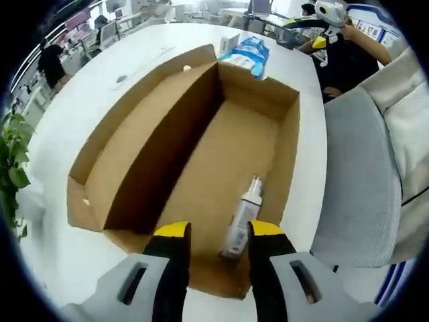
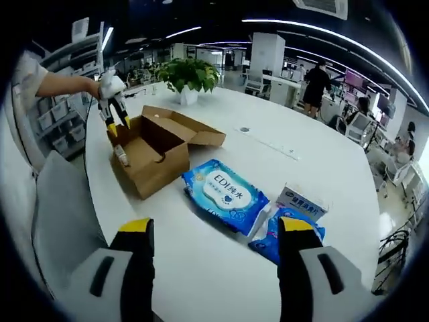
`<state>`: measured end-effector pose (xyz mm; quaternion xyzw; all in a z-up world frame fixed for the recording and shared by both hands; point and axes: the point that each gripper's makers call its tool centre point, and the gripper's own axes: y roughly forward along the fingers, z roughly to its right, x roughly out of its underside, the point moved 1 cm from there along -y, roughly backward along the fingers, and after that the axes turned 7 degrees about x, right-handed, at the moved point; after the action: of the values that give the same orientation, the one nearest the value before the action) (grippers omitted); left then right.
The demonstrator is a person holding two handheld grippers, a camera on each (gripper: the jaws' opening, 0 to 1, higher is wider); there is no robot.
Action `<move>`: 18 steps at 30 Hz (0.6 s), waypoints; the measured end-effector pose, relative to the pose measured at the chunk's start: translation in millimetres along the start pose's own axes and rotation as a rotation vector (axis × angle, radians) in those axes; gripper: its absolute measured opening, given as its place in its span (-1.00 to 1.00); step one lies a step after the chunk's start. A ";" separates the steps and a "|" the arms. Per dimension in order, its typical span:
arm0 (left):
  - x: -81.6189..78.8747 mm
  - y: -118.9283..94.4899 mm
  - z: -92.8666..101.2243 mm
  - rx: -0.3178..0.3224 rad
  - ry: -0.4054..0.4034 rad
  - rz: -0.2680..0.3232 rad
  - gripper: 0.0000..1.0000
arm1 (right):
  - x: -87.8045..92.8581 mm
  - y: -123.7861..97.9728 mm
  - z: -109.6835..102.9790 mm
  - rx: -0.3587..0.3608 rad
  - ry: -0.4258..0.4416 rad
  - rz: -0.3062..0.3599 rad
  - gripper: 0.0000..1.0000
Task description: Operate the shoe box by opening the lid, removing the specified soft item, and placing it in the target area until the item is outside and the box remains undamaged.
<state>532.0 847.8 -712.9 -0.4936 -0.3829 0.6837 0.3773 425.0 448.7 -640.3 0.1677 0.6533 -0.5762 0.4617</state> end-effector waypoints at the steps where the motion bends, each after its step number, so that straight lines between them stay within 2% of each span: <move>1: -1.5 1.4 0.4 0.009 0.018 -0.005 -0.34 | -0.2 -2.0 -3.3 -0.003 0.020 0.009 0.47; 4: -2.9 5.6 3.9 0.050 0.056 -0.019 -0.30 | 2.7 -9.1 -14.4 -0.007 0.045 0.012 0.59; 8: 1.5 11.3 5.0 0.081 0.101 -0.068 -0.26 | 2.2 -17.0 -20.2 0.004 0.047 0.017 0.64; 12: 2.2 15.4 3.7 0.092 0.126 -0.077 -0.25 | -10.2 -28.3 -30.1 0.004 0.081 0.074 0.78; 16: 6.8 19.8 2.3 0.102 0.165 -0.108 -0.20 | -15.5 -36.1 -42.4 0.000 0.074 0.087 0.89; 18: 8.4 22.6 5.8 0.127 0.191 -0.119 -0.19 | -17.5 -38.9 -46.5 -0.003 0.068 0.094 0.92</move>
<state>521.4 844.9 -735.1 -0.5080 -0.3298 0.6328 0.4823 385.7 485.5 -607.2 0.2172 0.6608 -0.5470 0.4659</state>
